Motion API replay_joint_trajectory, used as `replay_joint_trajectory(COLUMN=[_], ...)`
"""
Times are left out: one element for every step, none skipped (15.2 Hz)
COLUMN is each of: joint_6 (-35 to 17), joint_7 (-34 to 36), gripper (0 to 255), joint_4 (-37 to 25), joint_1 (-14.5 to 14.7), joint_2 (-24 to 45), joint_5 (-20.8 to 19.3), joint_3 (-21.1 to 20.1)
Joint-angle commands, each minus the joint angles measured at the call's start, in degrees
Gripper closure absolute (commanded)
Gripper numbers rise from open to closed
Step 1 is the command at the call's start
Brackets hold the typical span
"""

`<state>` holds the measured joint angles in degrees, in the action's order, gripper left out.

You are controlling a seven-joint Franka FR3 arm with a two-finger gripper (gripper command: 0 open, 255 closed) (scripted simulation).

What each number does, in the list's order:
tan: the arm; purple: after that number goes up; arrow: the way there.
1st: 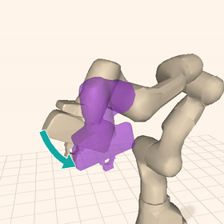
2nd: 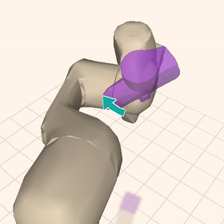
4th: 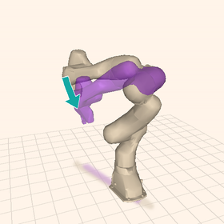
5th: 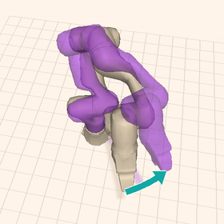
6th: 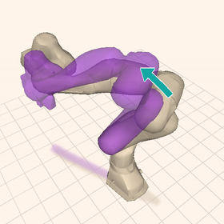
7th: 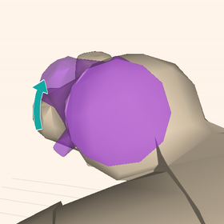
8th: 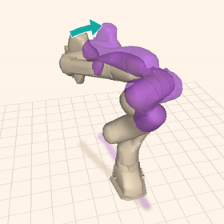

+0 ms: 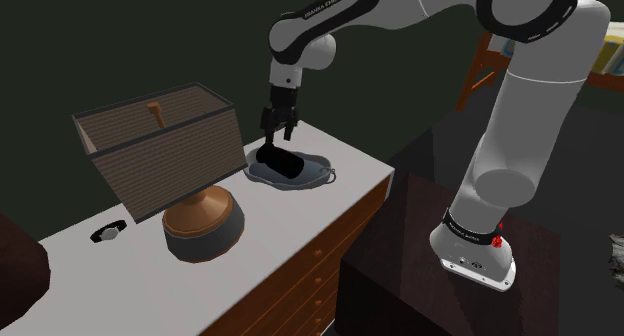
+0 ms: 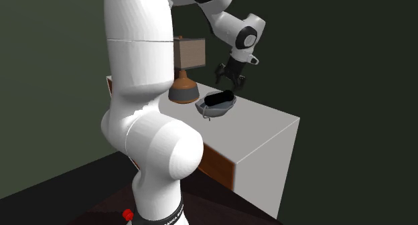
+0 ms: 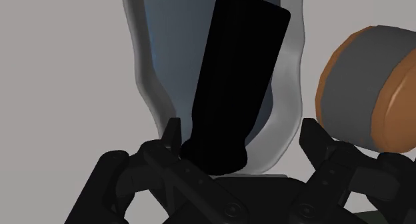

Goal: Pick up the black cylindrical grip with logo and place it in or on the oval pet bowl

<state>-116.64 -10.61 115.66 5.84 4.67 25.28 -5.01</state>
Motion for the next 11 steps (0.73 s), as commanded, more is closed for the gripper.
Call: replay_joint_trajectory(joint_6=[-1.63, -2.32, -3.02, -3.71, -4.4, -5.09, -5.77, -6.17, -6.17, -6.17, -6.17], joint_7=[-1.4, -1.48, -1.56, -1.64, -1.73, -1.82, -1.91, -1.96, -1.96, -1.96, -1.96], gripper=[0, 0, 0, 0, 0, 0, 0, 0, 0, 0, 0], joint_4=[-0.53, -0.16, 0.2, 0.54, 0.87, 1.19, 1.49, 1.66, 1.67, 1.67, 1.66], joint_1=[-0.08, 0.06, 0.21, 0.36, 0.51, 0.66, 0.81, 0.89, 0.89, 0.89, 0.89], joint_2=[2.47, 2.75, 3.05, 3.35, 3.67, 3.99, 4.33, 4.53, 4.53, 4.53, 4.53], joint_5=[1.71, 1.86, 2.01, 2.17, 2.33, 2.49, 2.65, 2.75, 2.75, 2.75, 2.75], joint_3=[-0.1, -0.24, -0.37, -0.5, -0.63, -0.76, -0.89, -0.97, -0.97, -0.97, -0.97])
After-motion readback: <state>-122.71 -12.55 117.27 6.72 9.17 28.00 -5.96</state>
